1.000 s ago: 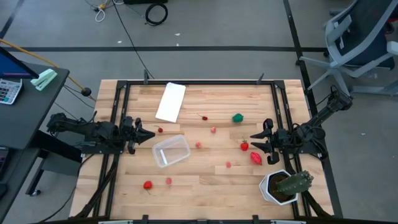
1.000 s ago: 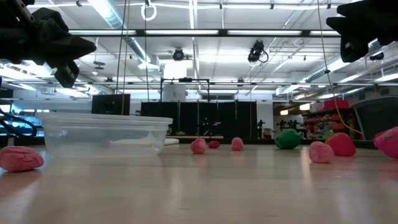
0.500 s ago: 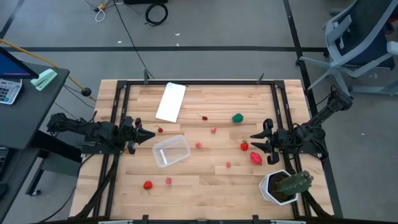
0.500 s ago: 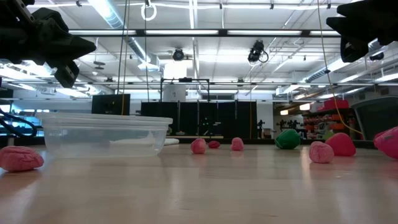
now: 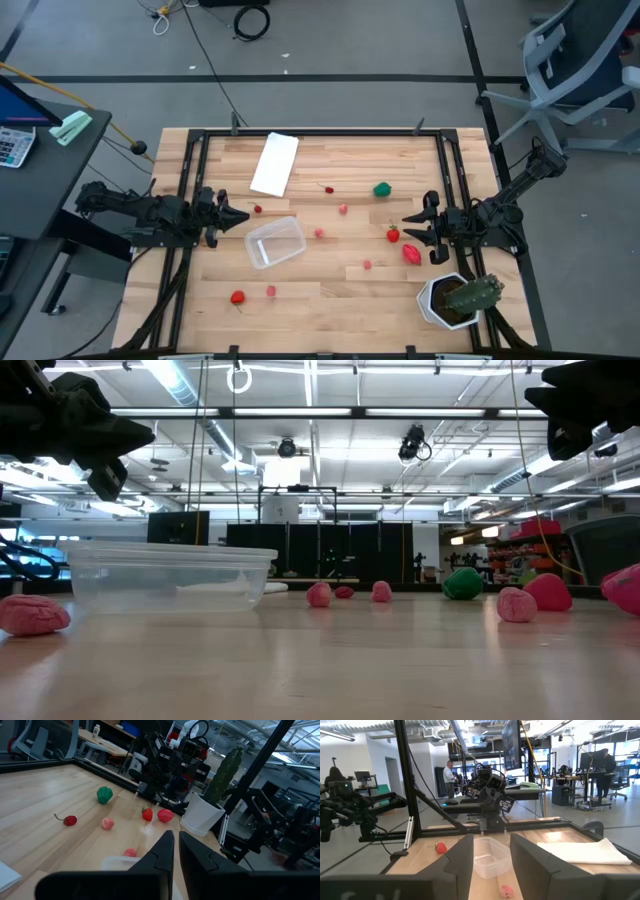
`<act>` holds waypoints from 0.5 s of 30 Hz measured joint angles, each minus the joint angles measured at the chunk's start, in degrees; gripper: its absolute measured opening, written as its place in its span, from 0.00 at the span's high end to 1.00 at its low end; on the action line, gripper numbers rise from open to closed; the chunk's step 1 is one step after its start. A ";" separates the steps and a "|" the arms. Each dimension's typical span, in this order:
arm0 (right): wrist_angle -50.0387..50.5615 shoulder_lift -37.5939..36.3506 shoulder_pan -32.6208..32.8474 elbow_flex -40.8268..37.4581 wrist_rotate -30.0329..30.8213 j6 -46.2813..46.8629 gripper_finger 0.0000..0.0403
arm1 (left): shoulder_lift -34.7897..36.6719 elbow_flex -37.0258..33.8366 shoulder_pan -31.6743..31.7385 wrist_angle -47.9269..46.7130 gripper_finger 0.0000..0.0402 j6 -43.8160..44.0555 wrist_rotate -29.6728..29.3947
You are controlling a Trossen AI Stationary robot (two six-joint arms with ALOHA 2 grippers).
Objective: Pick and placing Produce into tupperware
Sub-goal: Put the cherry into the transparent bin
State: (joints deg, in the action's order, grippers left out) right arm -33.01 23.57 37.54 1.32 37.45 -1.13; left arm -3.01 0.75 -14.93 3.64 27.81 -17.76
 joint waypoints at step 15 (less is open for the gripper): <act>-5.70 0.01 -0.02 0.00 -0.14 3.64 0.66 | 0.00 0.00 -0.01 0.00 0.91 0.00 0.00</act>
State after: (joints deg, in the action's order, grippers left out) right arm -38.72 23.57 37.52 1.32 37.30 2.52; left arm -3.01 0.75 -14.94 3.64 27.81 -17.76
